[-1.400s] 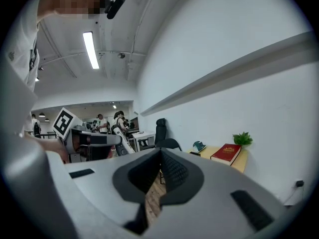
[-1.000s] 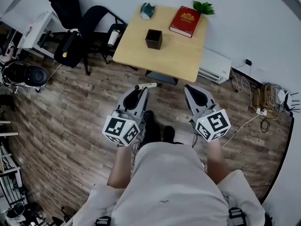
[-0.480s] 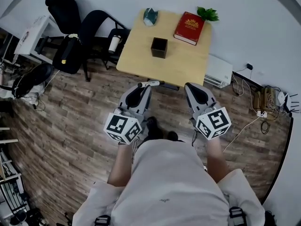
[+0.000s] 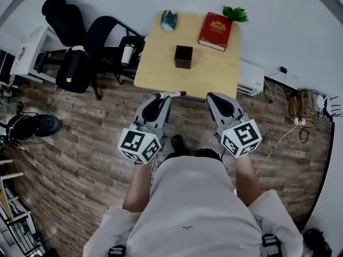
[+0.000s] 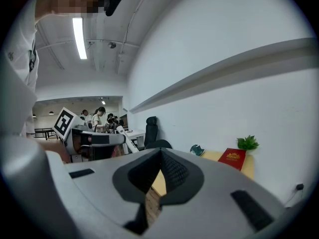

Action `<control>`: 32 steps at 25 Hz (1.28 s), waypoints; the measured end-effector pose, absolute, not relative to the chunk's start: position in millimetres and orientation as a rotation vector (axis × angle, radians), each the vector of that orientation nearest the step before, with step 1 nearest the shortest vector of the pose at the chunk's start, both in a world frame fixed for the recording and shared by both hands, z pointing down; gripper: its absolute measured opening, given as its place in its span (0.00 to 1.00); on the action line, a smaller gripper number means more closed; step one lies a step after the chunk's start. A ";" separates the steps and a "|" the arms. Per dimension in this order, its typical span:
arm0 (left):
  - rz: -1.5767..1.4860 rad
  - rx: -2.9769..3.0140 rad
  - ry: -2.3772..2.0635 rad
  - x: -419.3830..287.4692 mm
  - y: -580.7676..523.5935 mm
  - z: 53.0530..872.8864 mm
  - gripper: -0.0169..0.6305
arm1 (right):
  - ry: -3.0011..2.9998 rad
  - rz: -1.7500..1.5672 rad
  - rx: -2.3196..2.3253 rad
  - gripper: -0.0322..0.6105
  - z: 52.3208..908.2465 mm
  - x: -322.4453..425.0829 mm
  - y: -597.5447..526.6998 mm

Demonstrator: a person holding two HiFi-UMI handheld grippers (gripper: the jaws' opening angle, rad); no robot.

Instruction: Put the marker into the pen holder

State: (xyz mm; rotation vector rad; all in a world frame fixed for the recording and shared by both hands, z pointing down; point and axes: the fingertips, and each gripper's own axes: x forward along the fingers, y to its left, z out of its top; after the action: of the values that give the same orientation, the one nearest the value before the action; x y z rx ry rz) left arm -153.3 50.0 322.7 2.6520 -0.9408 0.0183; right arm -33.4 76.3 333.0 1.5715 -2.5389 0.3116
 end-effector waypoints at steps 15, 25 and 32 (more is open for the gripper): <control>0.050 2.657 -0.851 -135.5 12.6 334.8 0.13 | -2.496 0.370 1.608 0.05 345.7 -28.1 47.1; 0.072 2.628 -0.940 -121.3 -29.4 338.4 0.13 | -2.556 0.378 1.515 0.05 349.8 -13.4 -4.0; 0.086 2.599 -1.009 -102.0 -61.6 342.8 0.13 | -2.594 0.391 1.430 0.05 354.7 4.4 -45.1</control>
State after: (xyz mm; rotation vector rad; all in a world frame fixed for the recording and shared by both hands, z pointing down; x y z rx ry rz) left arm -102.0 -61.6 342.8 2.5992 -1.0087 0.0864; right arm 4.4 -45.1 354.7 1.4297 -2.5942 0.3908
